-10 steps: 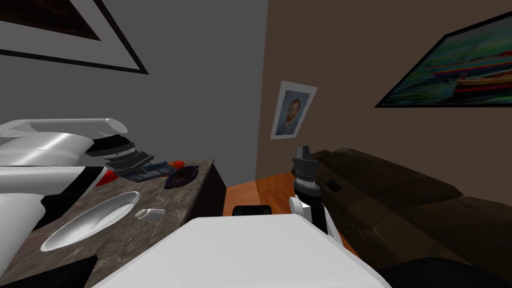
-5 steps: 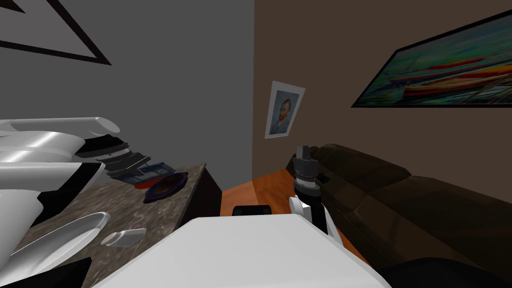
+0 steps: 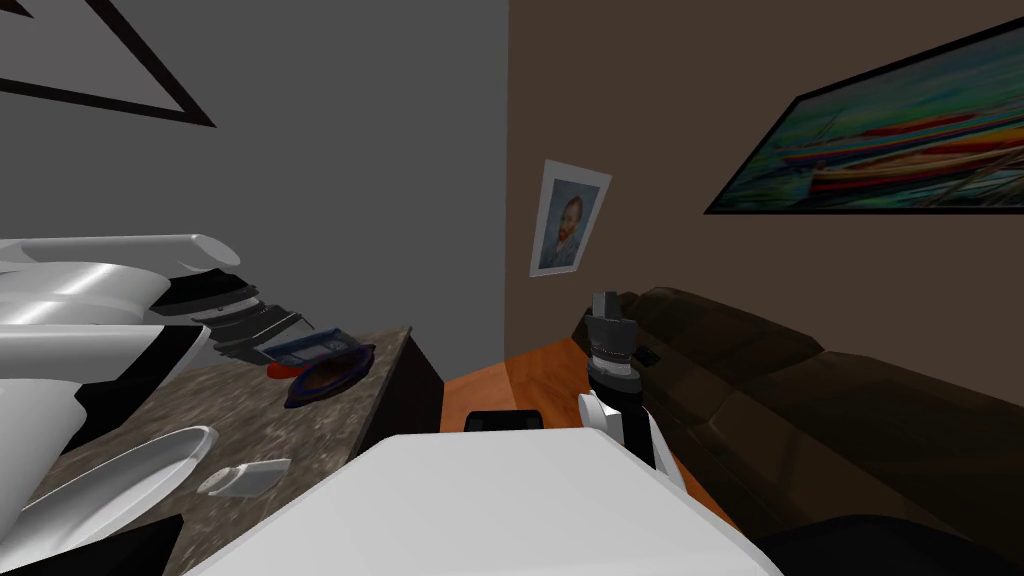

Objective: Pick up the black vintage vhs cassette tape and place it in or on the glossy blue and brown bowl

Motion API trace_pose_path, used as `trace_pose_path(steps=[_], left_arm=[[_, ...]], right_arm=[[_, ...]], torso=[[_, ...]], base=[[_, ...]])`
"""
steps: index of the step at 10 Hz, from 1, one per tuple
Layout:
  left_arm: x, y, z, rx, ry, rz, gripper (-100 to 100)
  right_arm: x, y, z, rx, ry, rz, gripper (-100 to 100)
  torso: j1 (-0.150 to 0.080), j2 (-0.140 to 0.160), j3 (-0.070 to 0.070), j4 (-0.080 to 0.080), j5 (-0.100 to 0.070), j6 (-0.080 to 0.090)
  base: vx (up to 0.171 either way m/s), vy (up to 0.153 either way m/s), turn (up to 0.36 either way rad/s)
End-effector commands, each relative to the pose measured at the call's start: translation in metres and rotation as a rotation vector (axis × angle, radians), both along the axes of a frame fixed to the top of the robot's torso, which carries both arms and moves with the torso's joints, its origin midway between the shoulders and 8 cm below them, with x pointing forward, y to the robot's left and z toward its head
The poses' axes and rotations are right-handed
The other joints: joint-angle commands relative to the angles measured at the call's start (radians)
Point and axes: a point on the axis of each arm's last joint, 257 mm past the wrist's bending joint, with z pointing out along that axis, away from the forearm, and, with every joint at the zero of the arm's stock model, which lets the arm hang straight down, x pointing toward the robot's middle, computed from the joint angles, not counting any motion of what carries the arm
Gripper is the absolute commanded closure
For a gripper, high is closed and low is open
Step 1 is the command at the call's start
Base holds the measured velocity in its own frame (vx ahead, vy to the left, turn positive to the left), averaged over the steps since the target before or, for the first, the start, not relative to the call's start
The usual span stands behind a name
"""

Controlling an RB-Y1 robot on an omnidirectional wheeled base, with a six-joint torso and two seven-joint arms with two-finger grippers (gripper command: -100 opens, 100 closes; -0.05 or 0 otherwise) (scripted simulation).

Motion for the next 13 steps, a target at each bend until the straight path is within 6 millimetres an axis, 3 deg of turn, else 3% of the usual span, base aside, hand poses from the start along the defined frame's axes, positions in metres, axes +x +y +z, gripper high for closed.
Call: trace_pose_path(steps=[1, 2, 5, 7, 8, 13], left_arm=[[0.0, 0.0, 0.0, 0.0, 0.0, 0.0, 0], [-0.006, 0.0, 0.012, -0.006, 0.004, 0.006, -100], [-0.016, -0.002, 0.03, -0.015, 0.011, 0.016, -100], [-0.016, -0.001, 0.031, -0.015, 0.01, 0.016, -100], [-0.017, -0.002, 0.031, -0.016, 0.012, 0.016, 0], [-0.017, -0.002, 0.031, -0.016, 0.012, 0.016, 0]], right_arm=[[0.0, 0.0, 0.0, 0.0, 0.0, 0.0, 0], [0.0, 0.0, 0.0, 0.0, 0.0, 0.0, 0], [0.0, 0.0, 0.0, 0.0, 0.0, 0.0, 0], [0.0, 0.0, 0.0, 0.0, 0.0, 0.0, 0], [0.0, 0.0, 0.0, 0.0, 0.0, 0.0, 0], [0.0, 0.0, 0.0, 0.0, 0.0, 0.0, 0]], torso=[[0.0, 0.0, 0.0, 0.0, 0.0, 0.0], [0.0, 0.0, 0.0, 0.0, 0.0, 0.0], [0.002, -0.002, -0.001, 0.0, 0.0, 0.0], [0.002, -0.002, -0.001, 0.0, 0.0, 0.0], [0.001, -0.001, -0.001, 0.0, 0.001, 0.0], [0.0, 0.0, 0.0, 0.0, 0.0, 0.0]], base=[[0.0, 0.0, 0.0], [0.016, 0.018, -0.033], [0.029, 0.035, -0.04], [0.018, 0.024, -0.013], [0.0, 0.0, 0.0], [0.0, 0.0, 0.0]])
